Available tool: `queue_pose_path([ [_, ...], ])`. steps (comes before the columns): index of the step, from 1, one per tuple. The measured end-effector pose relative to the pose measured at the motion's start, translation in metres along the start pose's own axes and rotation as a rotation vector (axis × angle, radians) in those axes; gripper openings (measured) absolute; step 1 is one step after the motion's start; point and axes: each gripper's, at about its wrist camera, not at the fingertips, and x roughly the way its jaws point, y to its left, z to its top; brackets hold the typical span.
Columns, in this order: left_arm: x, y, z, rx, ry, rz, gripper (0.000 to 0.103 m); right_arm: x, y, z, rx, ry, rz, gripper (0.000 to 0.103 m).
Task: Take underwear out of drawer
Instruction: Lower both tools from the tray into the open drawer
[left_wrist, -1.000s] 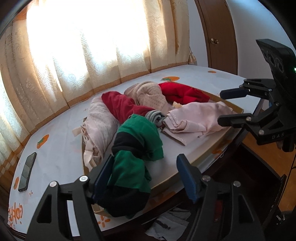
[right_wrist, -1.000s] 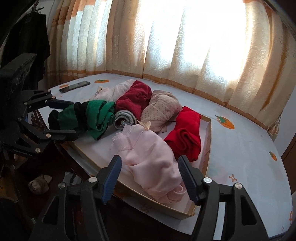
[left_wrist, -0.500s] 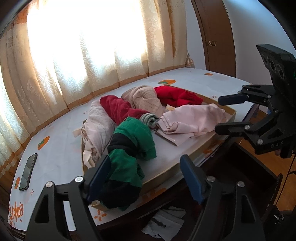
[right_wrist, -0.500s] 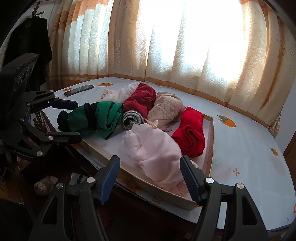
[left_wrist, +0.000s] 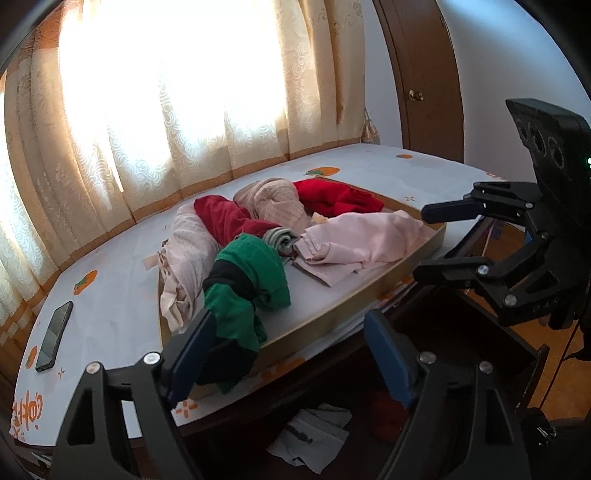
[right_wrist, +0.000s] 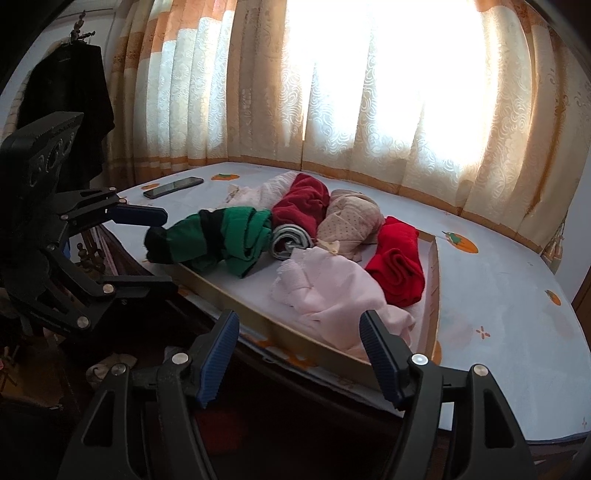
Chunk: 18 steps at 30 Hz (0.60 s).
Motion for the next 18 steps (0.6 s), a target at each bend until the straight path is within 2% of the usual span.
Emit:
queue_pose_path([
  [7, -0.011, 0.004, -0.014, -0.030, 0.010, 0.001, 0.083, -0.009, 0.017, -0.010, 0.011, -0.019, 0.040, 0.071],
  [18, -0.021, 0.011, -0.043, -0.070, 0.055, 0.004, 0.083, 0.004, 0.039, -0.035, -0.006, 0.034, 0.075, 0.072],
])
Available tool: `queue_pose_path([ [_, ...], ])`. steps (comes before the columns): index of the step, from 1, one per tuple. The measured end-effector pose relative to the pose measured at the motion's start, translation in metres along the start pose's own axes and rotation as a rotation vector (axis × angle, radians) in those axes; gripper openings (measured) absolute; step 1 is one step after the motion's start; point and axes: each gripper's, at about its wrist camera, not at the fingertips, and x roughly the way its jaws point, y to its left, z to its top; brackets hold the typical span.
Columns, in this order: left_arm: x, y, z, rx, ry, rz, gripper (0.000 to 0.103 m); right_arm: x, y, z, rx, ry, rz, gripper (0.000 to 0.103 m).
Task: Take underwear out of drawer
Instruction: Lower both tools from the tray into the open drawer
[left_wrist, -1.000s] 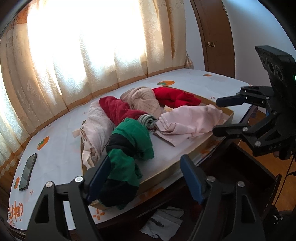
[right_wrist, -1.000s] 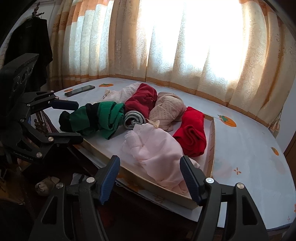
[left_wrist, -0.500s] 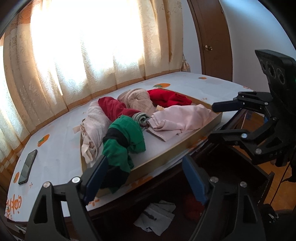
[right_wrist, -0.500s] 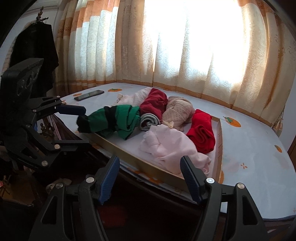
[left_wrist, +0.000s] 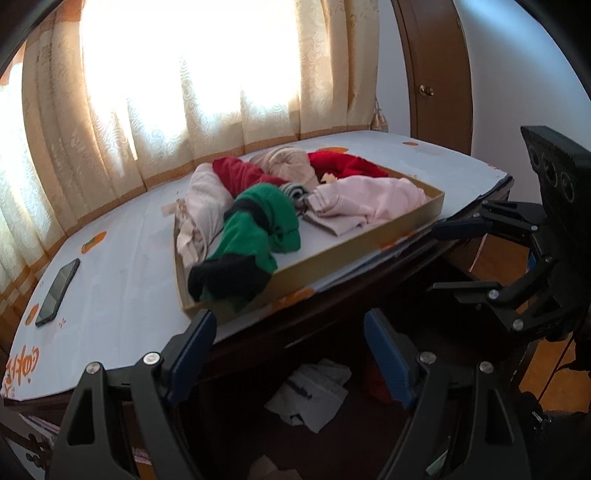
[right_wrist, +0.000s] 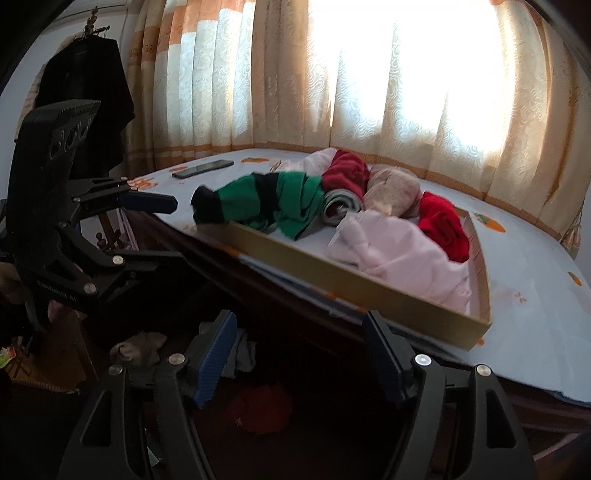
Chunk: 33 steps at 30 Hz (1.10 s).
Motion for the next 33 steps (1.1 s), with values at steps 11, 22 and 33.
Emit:
queue_pose_path([
  [11, 0.004, 0.005, -0.037, -0.018, 0.073, 0.001, 0.083, 0.019, 0.019, -0.020, -0.055, 0.083, 0.049, 0.073],
  [22, 0.006, 0.022, -0.068, -0.067, 0.222, -0.028, 0.083, 0.052, 0.043, -0.037, -0.102, 0.252, 0.166, 0.073],
  [33, 0.000, 0.029, -0.086, -0.081, 0.283, -0.021, 0.083, 0.088, 0.081, -0.031, -0.110, 0.446, 0.333, 0.072],
])
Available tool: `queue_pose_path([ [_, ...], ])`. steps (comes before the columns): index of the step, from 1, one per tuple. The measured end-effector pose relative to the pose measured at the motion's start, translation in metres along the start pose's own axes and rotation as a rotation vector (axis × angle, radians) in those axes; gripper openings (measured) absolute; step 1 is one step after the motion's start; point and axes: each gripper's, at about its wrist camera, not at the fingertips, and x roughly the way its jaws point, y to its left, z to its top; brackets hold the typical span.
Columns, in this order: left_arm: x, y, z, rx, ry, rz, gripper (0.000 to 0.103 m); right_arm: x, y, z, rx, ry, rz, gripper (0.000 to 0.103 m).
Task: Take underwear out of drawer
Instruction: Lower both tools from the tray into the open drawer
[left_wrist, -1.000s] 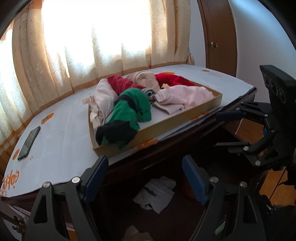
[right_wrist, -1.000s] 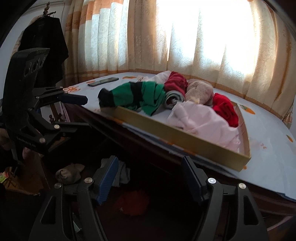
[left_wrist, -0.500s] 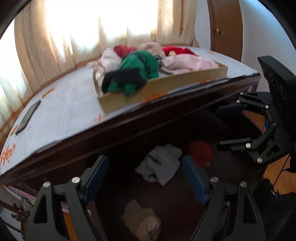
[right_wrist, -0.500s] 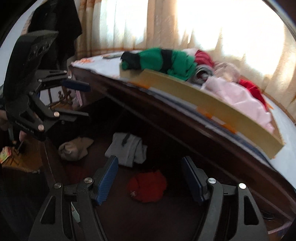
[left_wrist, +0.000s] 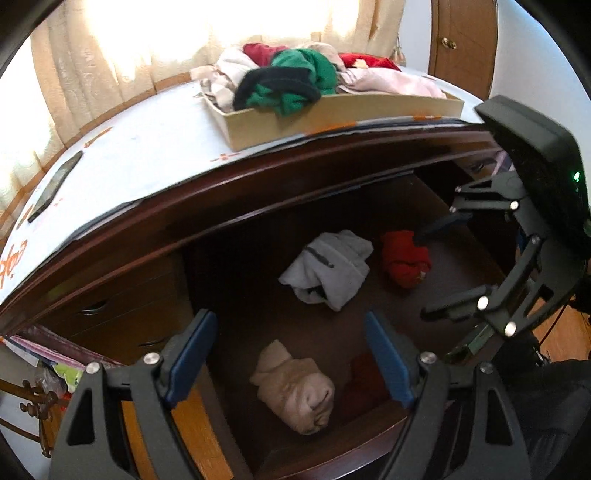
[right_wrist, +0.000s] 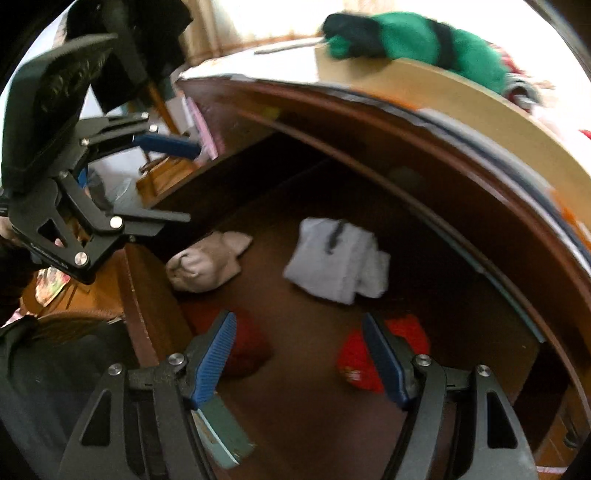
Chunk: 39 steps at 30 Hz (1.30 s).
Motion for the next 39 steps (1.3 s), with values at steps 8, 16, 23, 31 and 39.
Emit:
queue_pose_path([
  [8, -0.011, 0.018, -0.009, -0.055, -0.037, 0.004, 0.083, 0.032, 0.017, 0.017, -0.042, 0.168, 0.037, 0.072],
  [16, -0.014, 0.028, -0.016, -0.105, -0.069, -0.030, 0.083, 0.070, 0.023, 0.020, -0.032, 0.335, 0.100, 0.062],
  [23, -0.013, 0.021, -0.019, -0.081, -0.056, -0.047, 0.084, 0.093, 0.012, 0.015, 0.071, 0.428, 0.241, 0.061],
  [31, -0.003, 0.010, -0.018, -0.041, -0.008, -0.054, 0.084, 0.077, 0.007, 0.004, 0.078, 0.350, 0.296, 0.031],
  [39, 0.010, 0.002, -0.015, -0.024, 0.068, -0.079, 0.084, 0.028, -0.015, -0.002, 0.122, 0.161, 0.261, 0.030],
])
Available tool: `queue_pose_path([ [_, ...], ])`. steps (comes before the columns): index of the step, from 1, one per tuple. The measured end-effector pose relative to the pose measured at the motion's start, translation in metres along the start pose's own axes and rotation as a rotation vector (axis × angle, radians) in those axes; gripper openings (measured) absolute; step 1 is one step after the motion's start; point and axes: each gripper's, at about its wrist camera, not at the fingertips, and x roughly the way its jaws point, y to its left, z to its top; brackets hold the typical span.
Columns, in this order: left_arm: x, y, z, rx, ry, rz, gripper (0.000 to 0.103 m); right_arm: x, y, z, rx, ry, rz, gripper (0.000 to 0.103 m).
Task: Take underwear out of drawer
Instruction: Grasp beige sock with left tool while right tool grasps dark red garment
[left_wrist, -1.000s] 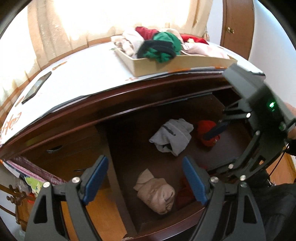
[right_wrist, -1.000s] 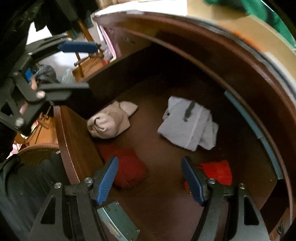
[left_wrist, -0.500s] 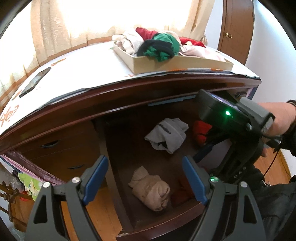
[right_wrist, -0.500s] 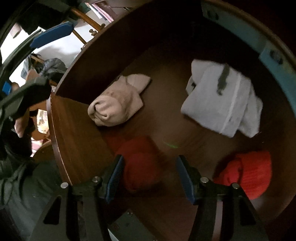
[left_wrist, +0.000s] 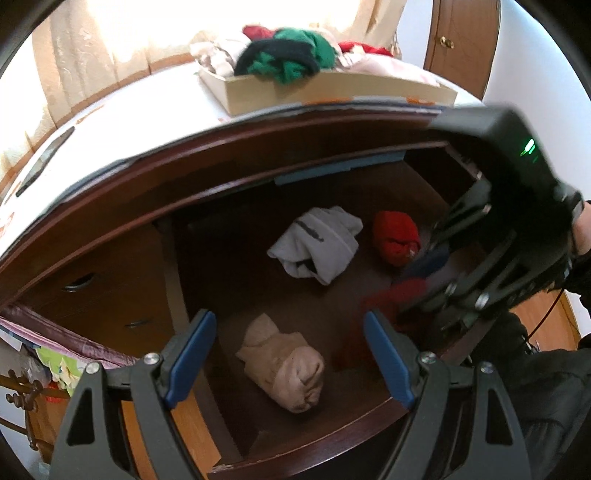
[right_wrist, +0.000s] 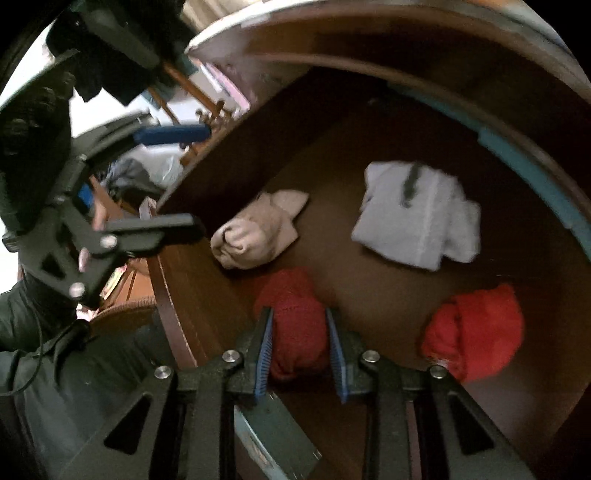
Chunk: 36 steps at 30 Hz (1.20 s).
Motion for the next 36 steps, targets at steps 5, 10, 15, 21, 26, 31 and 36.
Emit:
queue_pose_path([
  [5, 0.016, 0.002, 0.004, -0.049, 0.072, -0.044, 0.082, -0.025, -0.009, -0.012, 0.011, -0.105, -0.071, 0.030],
  [10, 0.031, 0.001, 0.006, -0.083, 0.159, -0.075, 0.082, -0.032, -0.005, -0.019, 0.010, -0.153, -0.088, 0.030],
  [15, 0.044, -0.003, 0.006, -0.067, 0.242, -0.061, 0.077, -0.035, -0.012, -0.022, 0.013, -0.182, -0.089, 0.030],
  [21, 0.063, -0.004, 0.009, -0.068, 0.343, -0.055, 0.068, -0.030, -0.013, -0.024, 0.020, -0.180, -0.078, 0.030],
  [26, 0.071, -0.013, 0.008, -0.021, 0.400, -0.036, 0.061, -0.028, -0.015, -0.023, 0.023, -0.174, -0.062, 0.030],
  [31, 0.076, -0.014, 0.009, -0.007, 0.427, -0.007, 0.056, -0.022, -0.013, -0.021, 0.008, -0.153, -0.053, 0.030],
  [36, 0.080, -0.023, 0.011, 0.022, 0.447, 0.001, 0.047, -0.024, -0.019, -0.022, 0.033, -0.168, -0.030, 0.030],
])
